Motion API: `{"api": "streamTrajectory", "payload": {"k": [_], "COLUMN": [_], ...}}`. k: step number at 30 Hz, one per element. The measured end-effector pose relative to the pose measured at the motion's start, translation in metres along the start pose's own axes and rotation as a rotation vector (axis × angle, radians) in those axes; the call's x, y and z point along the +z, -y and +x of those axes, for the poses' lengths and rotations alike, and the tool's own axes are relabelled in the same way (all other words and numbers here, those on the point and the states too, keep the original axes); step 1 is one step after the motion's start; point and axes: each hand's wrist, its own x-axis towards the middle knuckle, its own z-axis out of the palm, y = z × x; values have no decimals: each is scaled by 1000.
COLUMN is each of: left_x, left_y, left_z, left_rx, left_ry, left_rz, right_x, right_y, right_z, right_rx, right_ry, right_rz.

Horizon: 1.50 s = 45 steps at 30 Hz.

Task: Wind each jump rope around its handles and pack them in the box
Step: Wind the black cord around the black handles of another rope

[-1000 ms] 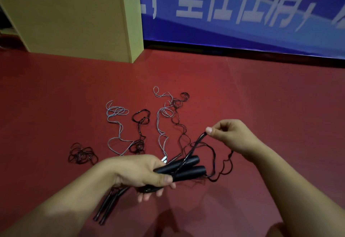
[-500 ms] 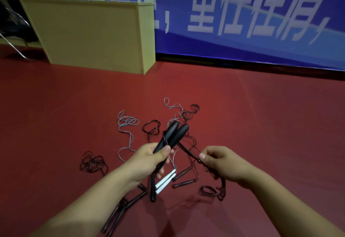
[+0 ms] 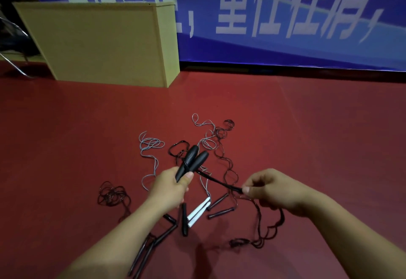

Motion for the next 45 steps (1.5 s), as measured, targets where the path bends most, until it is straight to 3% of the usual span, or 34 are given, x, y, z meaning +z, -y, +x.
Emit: {"api": "streamTrajectory", "payload": {"k": [4, 9, 14, 19, 24, 29, 33, 38, 45], "left_x": [8, 21, 25, 18, 13, 2, -2, -5, -1], "left_y": [5, 2, -13, -30, -41, -46, -43, -39, -27], "left_z": [0, -9, -23, -35, -51, -56, -54, -43, -31], "left_rx": [62, 114, 132, 220, 154, 210, 227, 115, 12], "left_ry": [35, 245, 518, 639, 891, 962, 907, 588, 300], "left_rz": [377, 424, 303, 265, -7, -230, -366, -537, -431], "right_x": [9, 14, 10, 6, 7, 9, 18, 37, 49], "right_y": [10, 22, 22, 11, 5, 4, 1, 1, 9], "right_z": [-9, -16, -12, -5, -3, 4, 8, 13, 6], "right_rx": [22, -54, -87, -216, -344, -336, -265, -235, -124], "right_ry": [168, 230, 6, -175, -180, -175, -79, -197, -20], "right_rz": [20, 175, 436, 253, 60, 99, 221, -73, 1]}}
